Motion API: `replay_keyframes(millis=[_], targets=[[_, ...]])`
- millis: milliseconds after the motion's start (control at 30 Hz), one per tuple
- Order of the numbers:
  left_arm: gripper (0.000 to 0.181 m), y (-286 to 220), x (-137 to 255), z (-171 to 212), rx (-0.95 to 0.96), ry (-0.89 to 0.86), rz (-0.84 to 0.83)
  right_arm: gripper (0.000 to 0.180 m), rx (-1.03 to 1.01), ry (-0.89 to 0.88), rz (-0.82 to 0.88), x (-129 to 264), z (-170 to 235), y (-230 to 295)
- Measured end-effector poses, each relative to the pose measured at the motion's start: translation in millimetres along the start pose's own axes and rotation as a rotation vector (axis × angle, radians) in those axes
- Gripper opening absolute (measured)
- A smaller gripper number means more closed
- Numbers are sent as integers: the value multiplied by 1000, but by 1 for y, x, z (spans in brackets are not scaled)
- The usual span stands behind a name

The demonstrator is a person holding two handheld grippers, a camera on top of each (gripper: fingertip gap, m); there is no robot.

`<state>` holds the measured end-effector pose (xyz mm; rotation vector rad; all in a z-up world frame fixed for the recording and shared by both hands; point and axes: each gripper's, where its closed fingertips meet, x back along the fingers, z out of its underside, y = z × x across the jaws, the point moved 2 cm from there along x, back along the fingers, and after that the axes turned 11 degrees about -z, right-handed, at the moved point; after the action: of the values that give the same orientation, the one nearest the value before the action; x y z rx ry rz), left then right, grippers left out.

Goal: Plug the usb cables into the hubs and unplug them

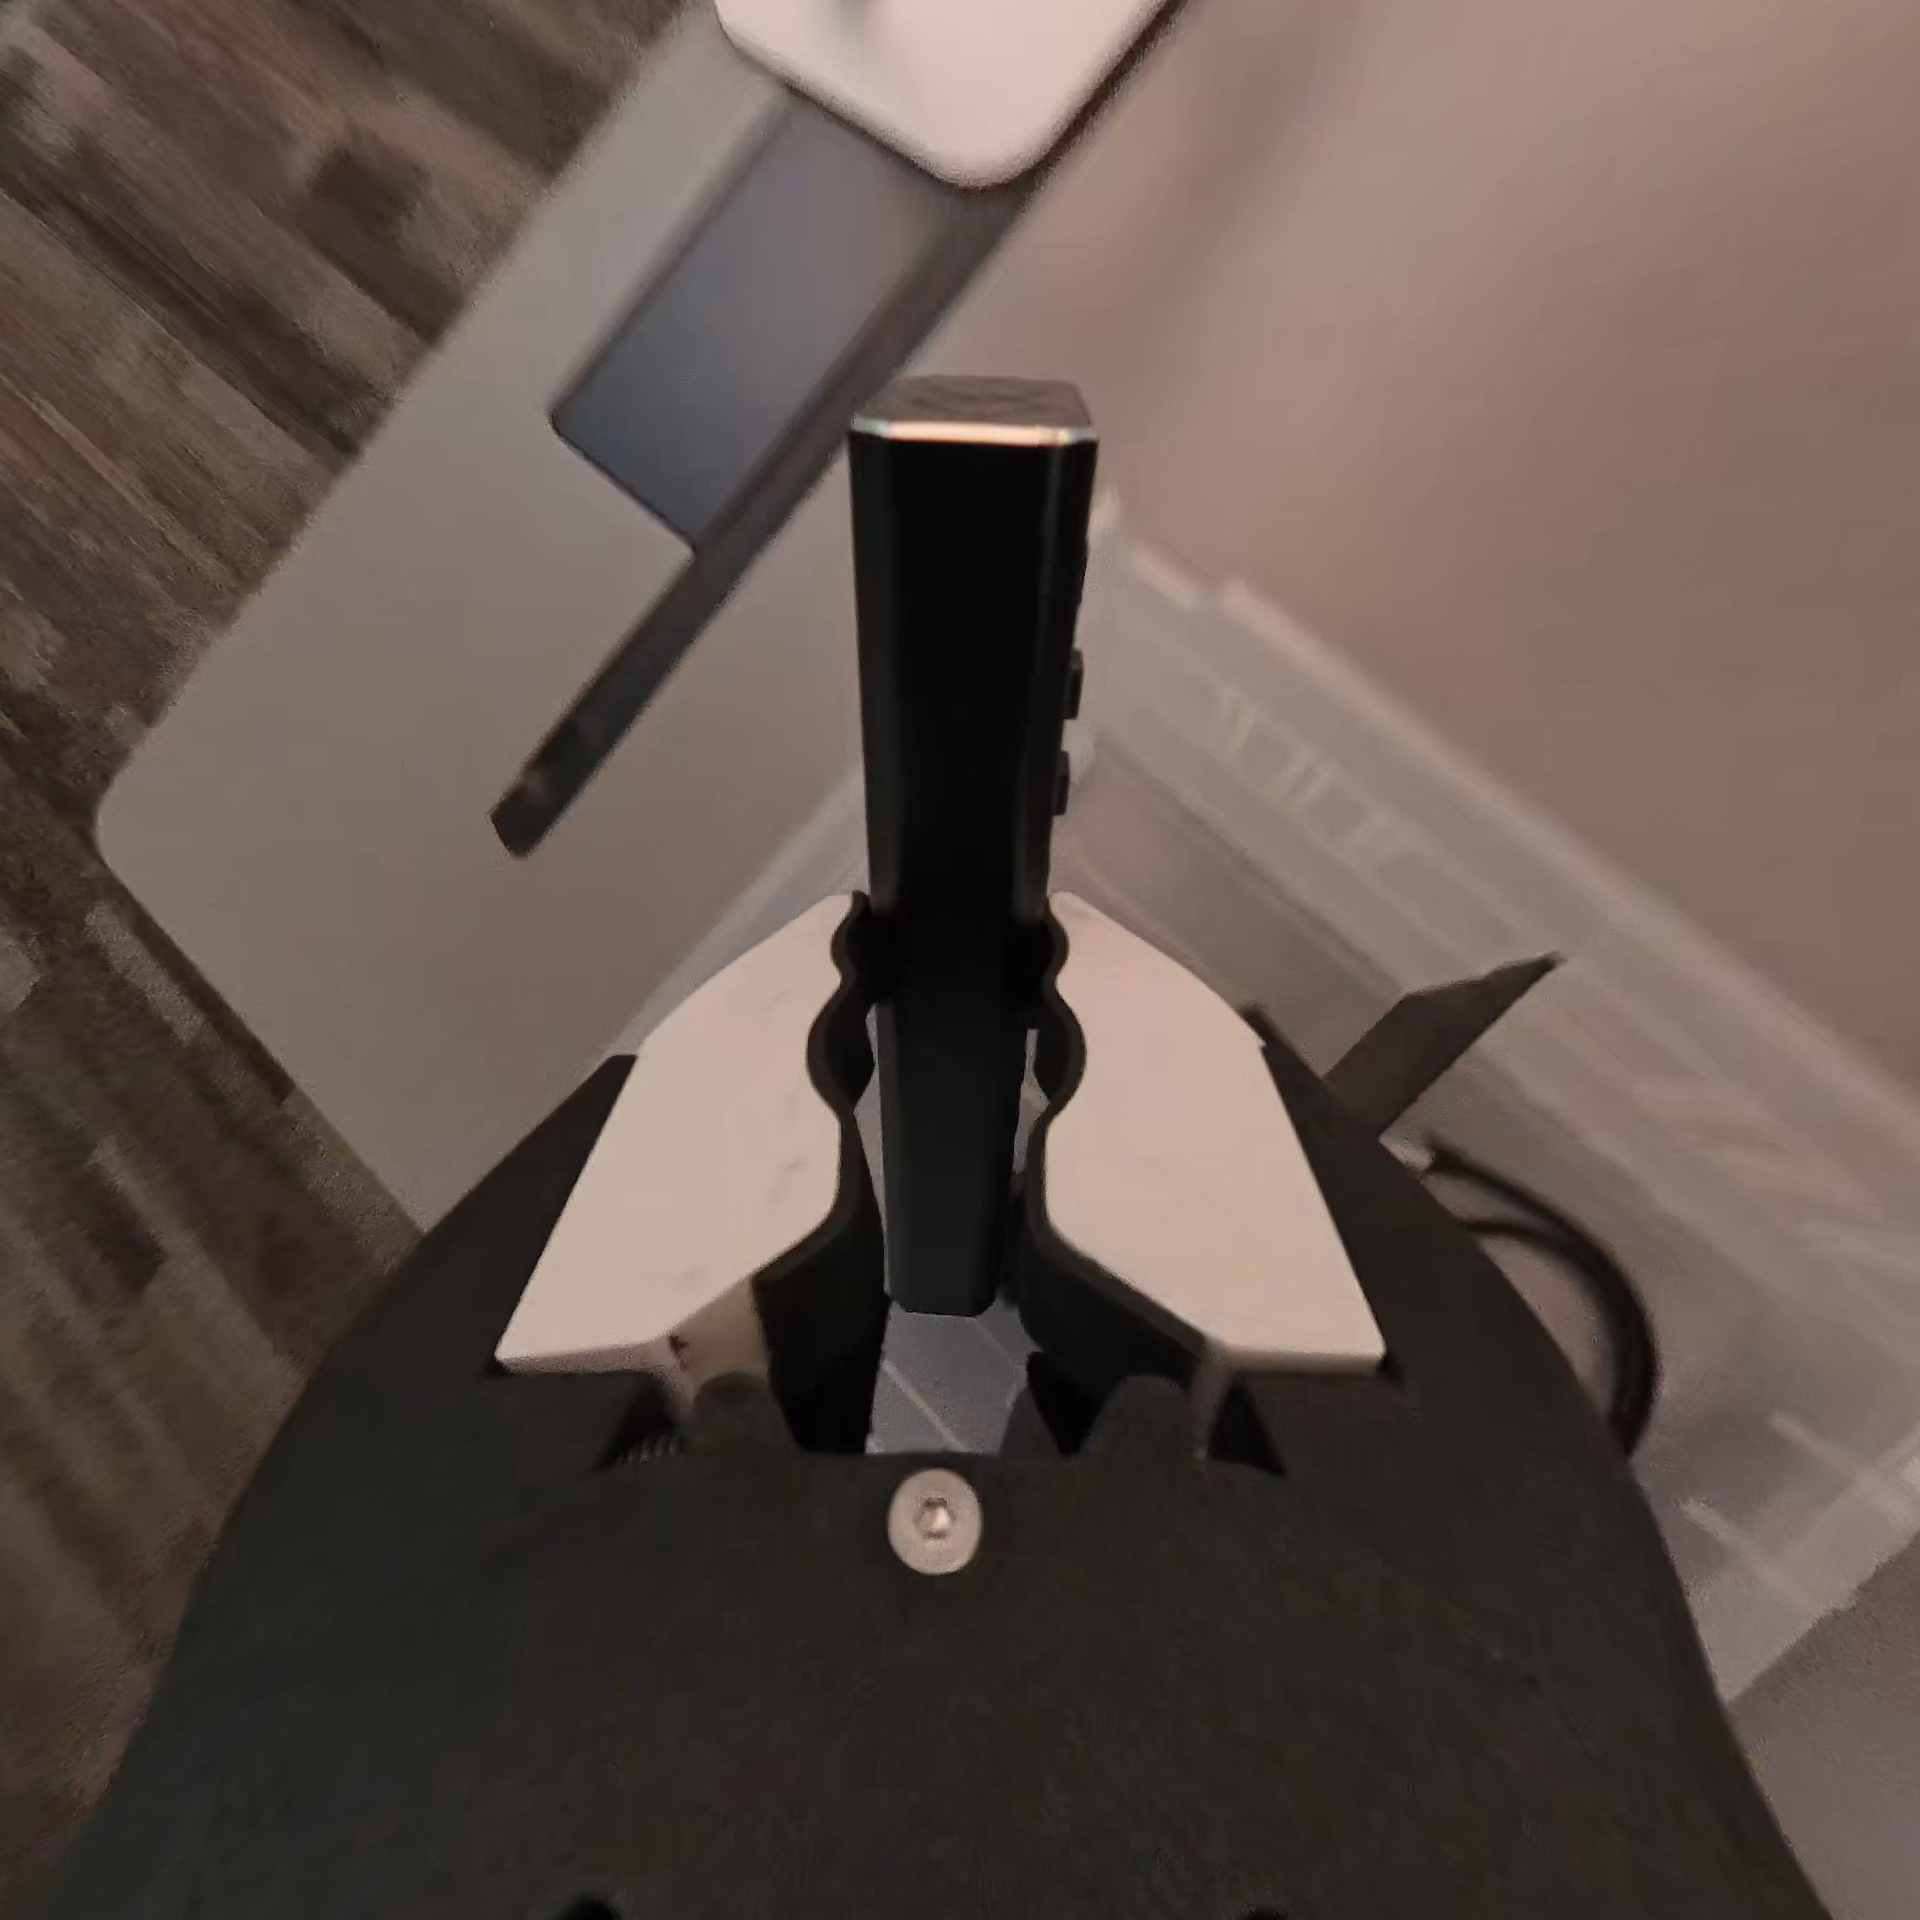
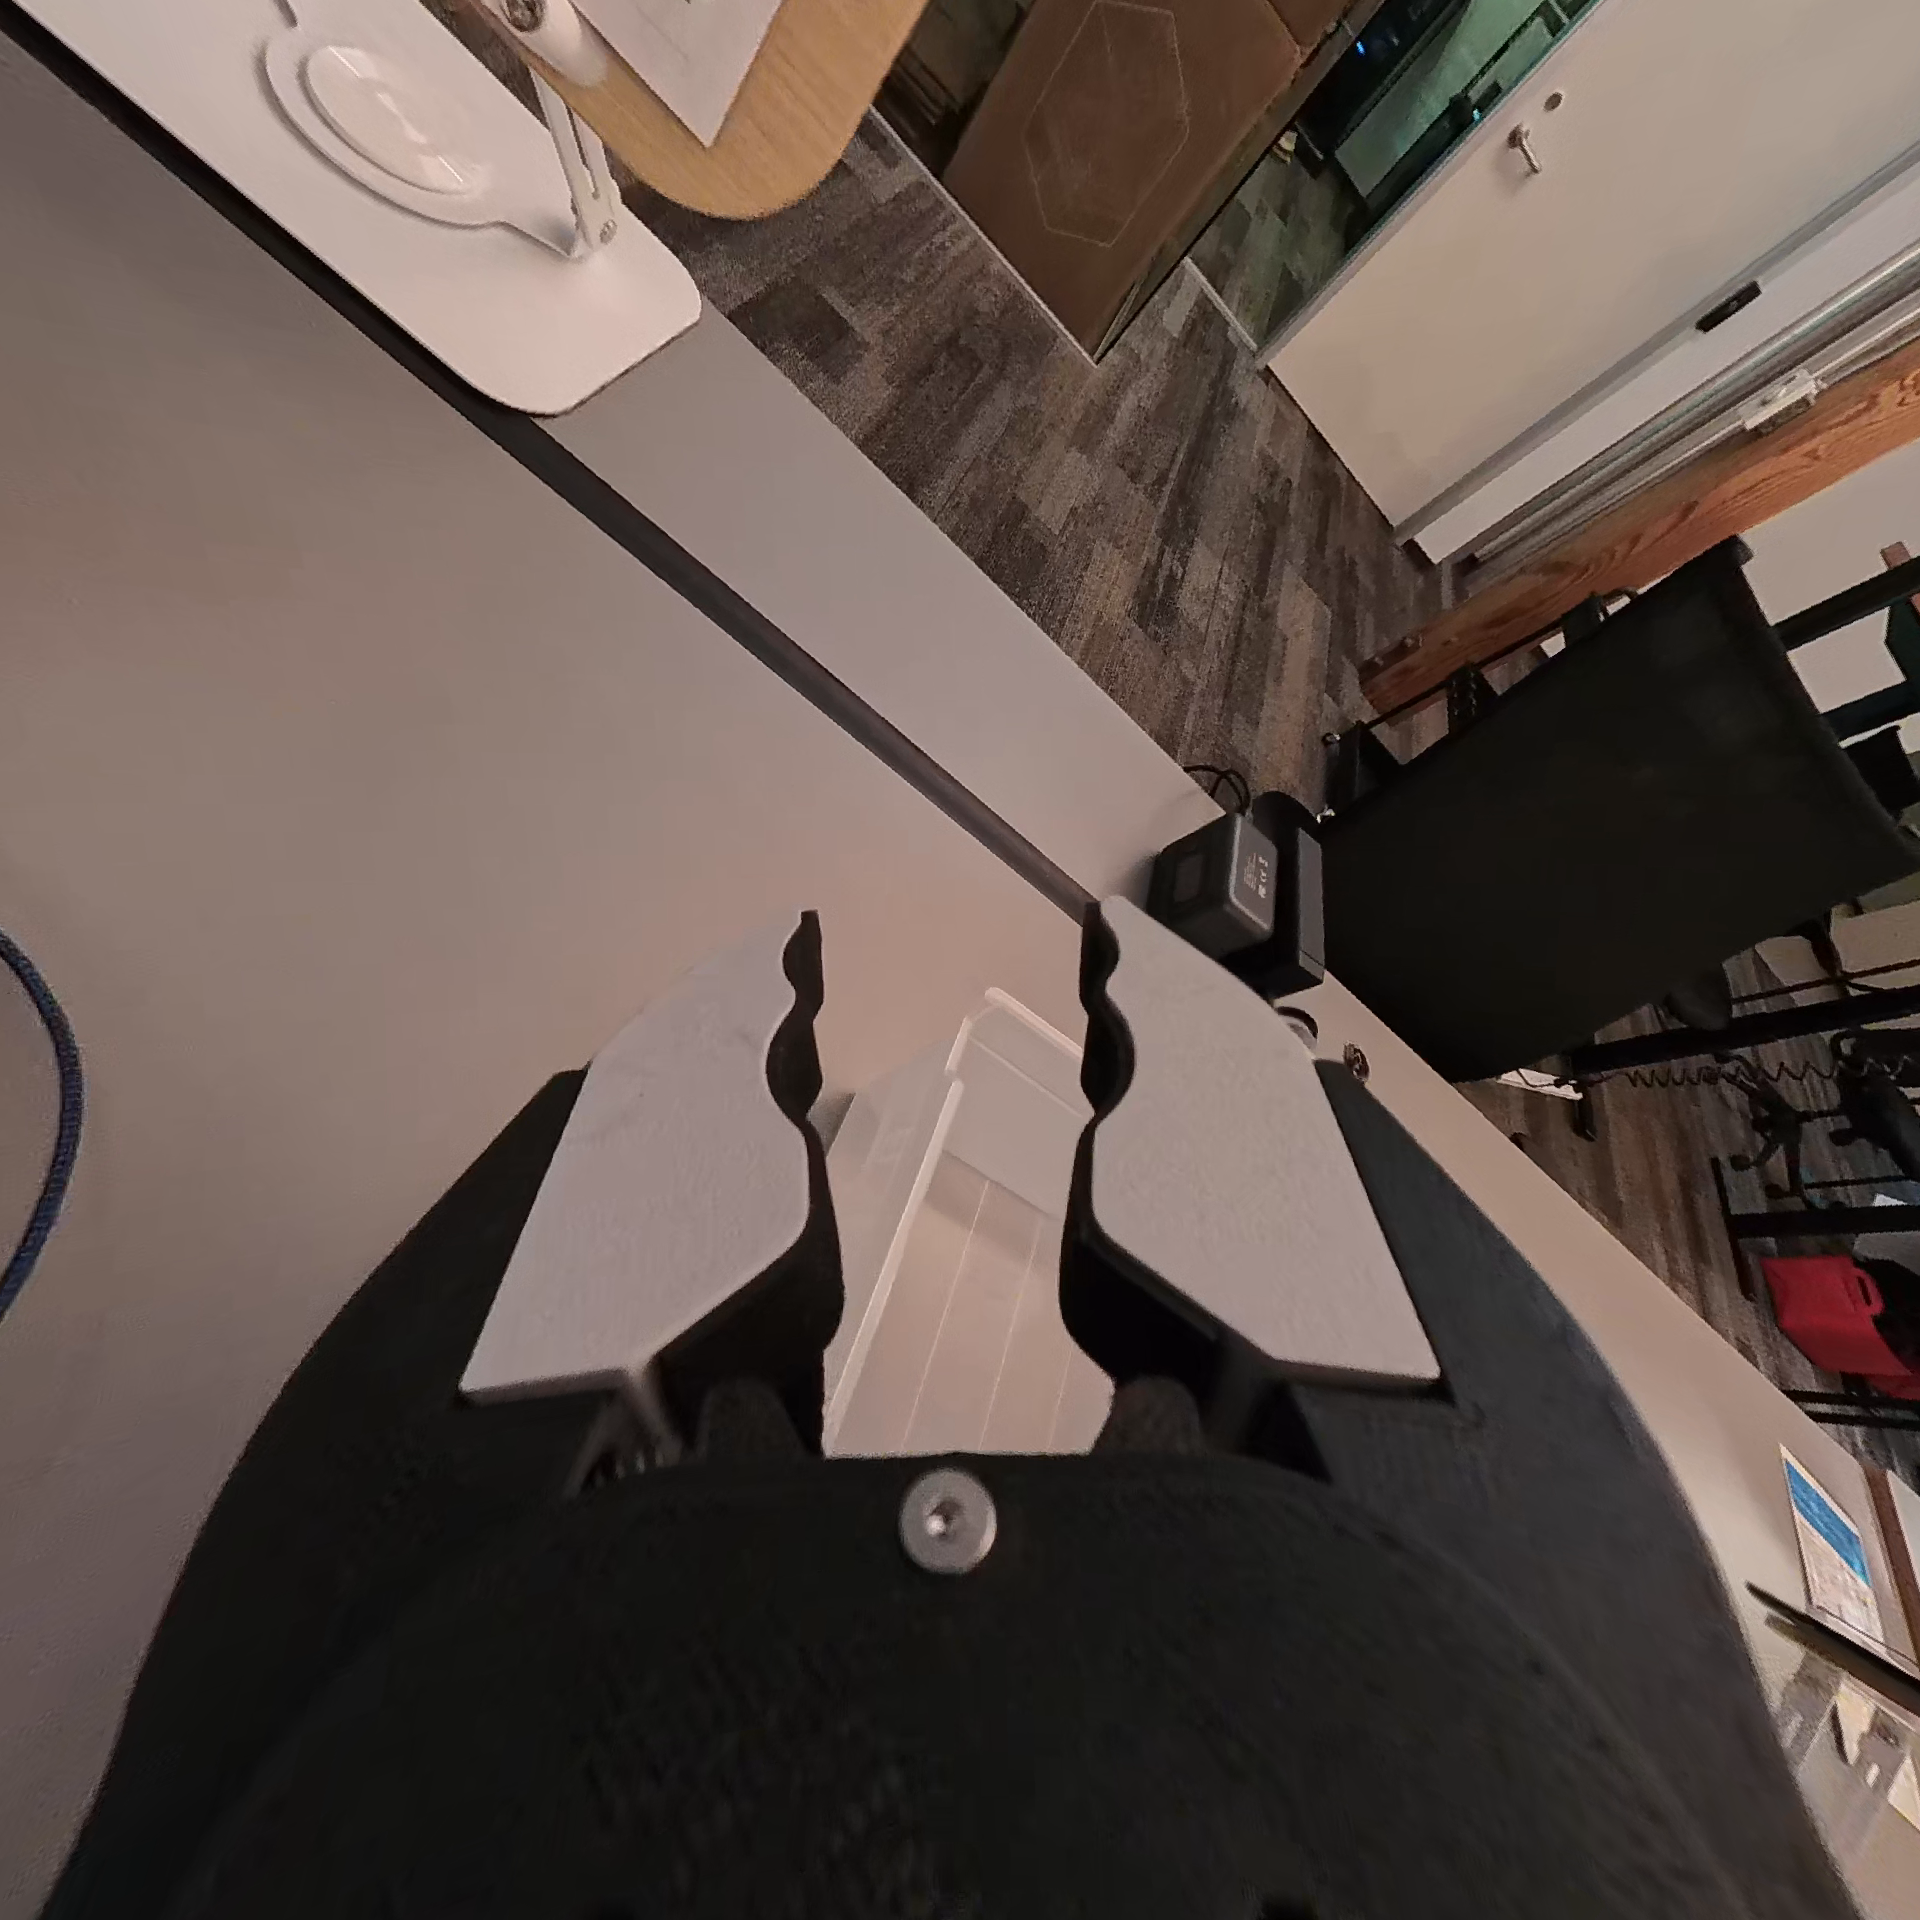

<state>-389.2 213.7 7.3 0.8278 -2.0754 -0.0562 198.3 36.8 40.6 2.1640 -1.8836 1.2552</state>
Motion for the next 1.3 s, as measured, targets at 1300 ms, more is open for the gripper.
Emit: replay_keyframes(millis=[1300], targets=[[28,-266,-91,-145,183,-756,308,67,-257,-553,-824,-53,-145,241]])
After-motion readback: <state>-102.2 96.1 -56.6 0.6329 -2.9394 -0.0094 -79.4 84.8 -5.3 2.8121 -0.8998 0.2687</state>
